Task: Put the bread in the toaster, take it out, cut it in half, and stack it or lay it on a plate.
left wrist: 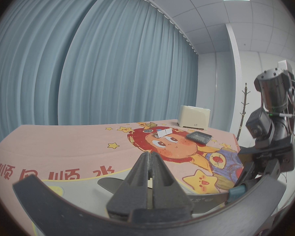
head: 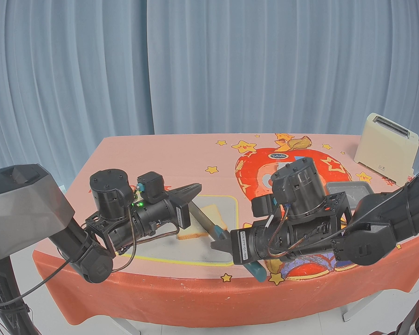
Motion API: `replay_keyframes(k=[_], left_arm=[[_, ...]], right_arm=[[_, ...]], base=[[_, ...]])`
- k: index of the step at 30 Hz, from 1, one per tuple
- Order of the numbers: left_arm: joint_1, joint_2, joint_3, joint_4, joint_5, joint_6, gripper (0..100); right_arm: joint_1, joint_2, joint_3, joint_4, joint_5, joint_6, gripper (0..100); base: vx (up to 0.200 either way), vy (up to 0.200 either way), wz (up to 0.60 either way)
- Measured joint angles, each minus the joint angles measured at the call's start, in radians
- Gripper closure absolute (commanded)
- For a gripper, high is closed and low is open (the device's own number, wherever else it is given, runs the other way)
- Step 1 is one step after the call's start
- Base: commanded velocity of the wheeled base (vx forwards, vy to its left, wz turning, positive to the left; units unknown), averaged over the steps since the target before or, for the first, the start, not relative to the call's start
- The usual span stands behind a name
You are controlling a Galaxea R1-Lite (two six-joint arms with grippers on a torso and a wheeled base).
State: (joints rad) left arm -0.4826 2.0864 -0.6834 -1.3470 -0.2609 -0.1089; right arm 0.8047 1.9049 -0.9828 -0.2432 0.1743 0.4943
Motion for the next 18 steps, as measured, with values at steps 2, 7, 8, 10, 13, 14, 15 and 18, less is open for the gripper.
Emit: replay_keyframes(k=[2, 7, 8, 10, 13, 14, 15, 18], left_arm=[[0.001, 0.006, 0.002, 0.0, 0.0, 0.012, 100], [0.007, 0.035, 0.003, -0.006, 0.0, 0.021, 100], [0.01, 0.044, 0.003, -0.008, 0.0, 0.021, 100], [0.019, 0.06, 0.001, -0.015, 0.001, 0.023, 100], [0.026, 0.076, 0.0, -0.019, 0.001, 0.022, 100], [0.026, 0.08, 0.0, -0.02, 0.001, 0.022, 100], [0.027, 0.082, 0.0, -0.018, 0.002, 0.022, 100], [0.028, 0.089, 0.002, -0.018, 0.002, 0.022, 100]], right_arm=[[0.0, -0.002, 0.0, 0.0, 0.0, 0.0, 100], [0.0, -0.002, 0.0, 0.003, -0.001, 0.0, 100], [0.0, -0.002, 0.0, 0.005, -0.002, 0.001, 100], [0.0, -0.001, 0.0, 0.004, -0.003, 0.001, 100], [0.0, -0.002, 0.0, 0.003, -0.003, 0.001, 100], [0.0, -0.002, 0.0, 0.003, -0.003, 0.0, 100], [0.0, -0.001, 0.0, 0.003, -0.003, 0.0, 100], [-0.001, 0.001, 0.0, 0.001, -0.003, 0.0, 100]], base=[[0.0, 0.0, 0.0], [0.0, 0.0, 0.0], [0.0, 0.0, 0.0], [0.0, 0.0, 0.0], [0.0, 0.0, 0.0], [0.0, 0.0, 0.0], [0.0, 0.0, 0.0], [0.0, 0.0, 0.0]])
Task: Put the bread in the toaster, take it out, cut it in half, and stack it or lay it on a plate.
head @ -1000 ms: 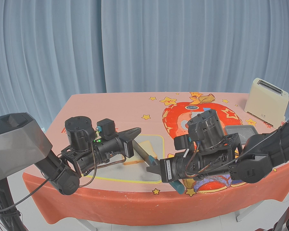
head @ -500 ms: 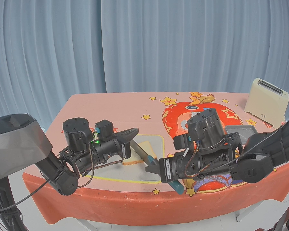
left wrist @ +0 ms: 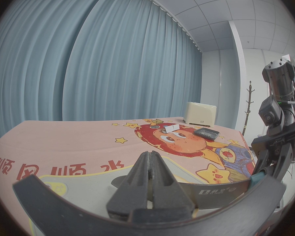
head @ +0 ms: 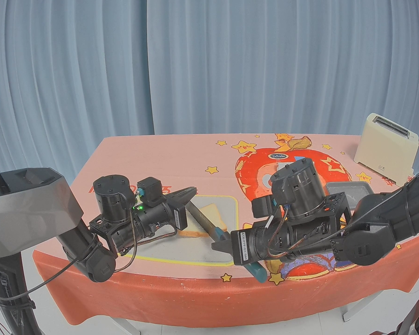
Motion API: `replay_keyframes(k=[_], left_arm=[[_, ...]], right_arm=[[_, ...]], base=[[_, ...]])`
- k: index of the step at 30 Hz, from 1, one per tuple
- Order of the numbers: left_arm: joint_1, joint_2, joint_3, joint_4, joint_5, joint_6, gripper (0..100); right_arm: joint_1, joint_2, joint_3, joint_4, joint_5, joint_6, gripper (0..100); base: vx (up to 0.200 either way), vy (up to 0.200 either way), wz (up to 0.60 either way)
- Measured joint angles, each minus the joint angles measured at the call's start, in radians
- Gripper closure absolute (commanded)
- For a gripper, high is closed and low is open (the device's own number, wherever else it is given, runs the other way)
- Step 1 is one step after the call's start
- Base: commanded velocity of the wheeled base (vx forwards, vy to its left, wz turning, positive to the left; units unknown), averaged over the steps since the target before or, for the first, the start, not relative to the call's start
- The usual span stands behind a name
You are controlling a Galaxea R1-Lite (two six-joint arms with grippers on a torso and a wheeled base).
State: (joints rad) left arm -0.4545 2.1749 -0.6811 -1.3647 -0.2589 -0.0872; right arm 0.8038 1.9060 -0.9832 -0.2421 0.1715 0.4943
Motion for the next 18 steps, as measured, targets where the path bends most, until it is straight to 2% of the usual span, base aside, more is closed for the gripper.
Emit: replay_keyframes(k=[11, 18], left_arm=[[-0.005, 0.005, 0.005, 0.002, 0.004, -0.001, 100], [-0.036, 0.006, 0.009, -0.022, 0.003, 0.002, 100]], right_arm=[[0.0, 0.007, 0.0, -0.002, -0.002, 0.0, 100], [-0.006, 0.01, 0.0, -0.005, 0.0, 0.0, 100]], base=[[0.0, 0.0, 0.0], [0.0, 0.0, 0.0]])
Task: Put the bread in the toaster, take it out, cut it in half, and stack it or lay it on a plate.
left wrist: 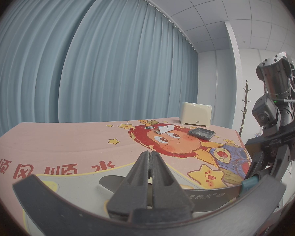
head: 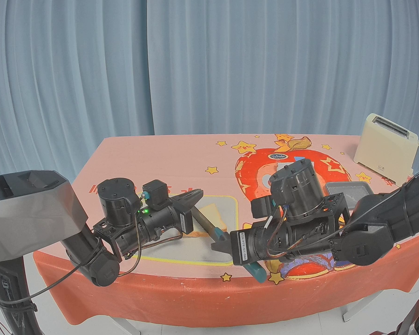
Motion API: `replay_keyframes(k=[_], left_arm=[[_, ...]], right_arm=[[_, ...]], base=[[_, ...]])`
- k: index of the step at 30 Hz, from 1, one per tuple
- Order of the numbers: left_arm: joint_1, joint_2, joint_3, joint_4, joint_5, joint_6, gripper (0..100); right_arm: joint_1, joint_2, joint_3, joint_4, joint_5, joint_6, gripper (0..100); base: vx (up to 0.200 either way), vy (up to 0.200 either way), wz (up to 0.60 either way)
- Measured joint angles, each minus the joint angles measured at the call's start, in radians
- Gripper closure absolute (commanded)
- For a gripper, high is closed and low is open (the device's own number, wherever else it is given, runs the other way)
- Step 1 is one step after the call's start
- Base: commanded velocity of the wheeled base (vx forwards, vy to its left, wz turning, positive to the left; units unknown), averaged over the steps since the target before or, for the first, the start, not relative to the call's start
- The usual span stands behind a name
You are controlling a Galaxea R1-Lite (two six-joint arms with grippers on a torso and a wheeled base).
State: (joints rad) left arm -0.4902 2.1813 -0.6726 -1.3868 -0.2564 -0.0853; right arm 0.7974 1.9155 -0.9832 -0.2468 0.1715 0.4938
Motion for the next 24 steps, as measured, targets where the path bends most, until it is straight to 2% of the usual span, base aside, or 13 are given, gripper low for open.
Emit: replay_keyframes(k=[24], left_arm=[[0.003, 0.004, -0.015, 0.008, 0.003, -0.001, 100]], right_arm=[[0.005, 0.01, 0.001, -0.006, -0.006, 0.0, 100]], base=[[0.0, 0.0, 0.0]])
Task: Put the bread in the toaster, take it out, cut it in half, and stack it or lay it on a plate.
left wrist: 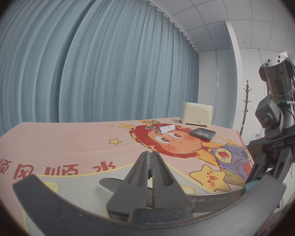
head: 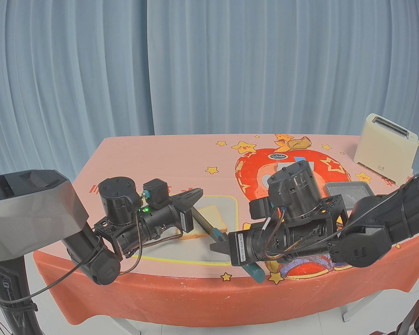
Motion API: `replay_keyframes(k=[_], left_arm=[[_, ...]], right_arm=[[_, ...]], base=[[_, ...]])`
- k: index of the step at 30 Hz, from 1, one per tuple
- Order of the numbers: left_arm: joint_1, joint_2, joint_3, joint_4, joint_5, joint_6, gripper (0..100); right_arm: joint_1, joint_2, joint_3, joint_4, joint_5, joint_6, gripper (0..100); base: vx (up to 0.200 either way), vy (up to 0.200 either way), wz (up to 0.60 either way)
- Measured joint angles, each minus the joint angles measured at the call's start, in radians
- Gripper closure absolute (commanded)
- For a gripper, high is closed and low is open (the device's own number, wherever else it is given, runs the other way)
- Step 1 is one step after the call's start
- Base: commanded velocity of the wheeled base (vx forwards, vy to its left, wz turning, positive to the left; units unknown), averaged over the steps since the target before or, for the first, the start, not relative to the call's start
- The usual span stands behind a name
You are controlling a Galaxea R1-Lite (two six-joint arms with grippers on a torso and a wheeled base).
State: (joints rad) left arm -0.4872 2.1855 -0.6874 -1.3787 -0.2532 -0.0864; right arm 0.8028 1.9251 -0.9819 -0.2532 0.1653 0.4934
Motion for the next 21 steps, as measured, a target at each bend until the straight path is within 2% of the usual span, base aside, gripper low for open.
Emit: replay_keyframes(k=[11, 21], left_arm=[[0.003, -0.023, -0.002, 0.007, -0.001, -0.003, 100], [0.001, -0.151, 0.035, 0.008, 0.002, -0.004, 100]], right_arm=[[-0.001, -0.023, 0.001, 0.0, -0.003, 0.0, 100], [0.003, -0.037, 0.0, -0.058, -0.006, -0.003, 100]], base=[[0.0, 0.0, 0.0], [0.0, 0.0, 0.0]])
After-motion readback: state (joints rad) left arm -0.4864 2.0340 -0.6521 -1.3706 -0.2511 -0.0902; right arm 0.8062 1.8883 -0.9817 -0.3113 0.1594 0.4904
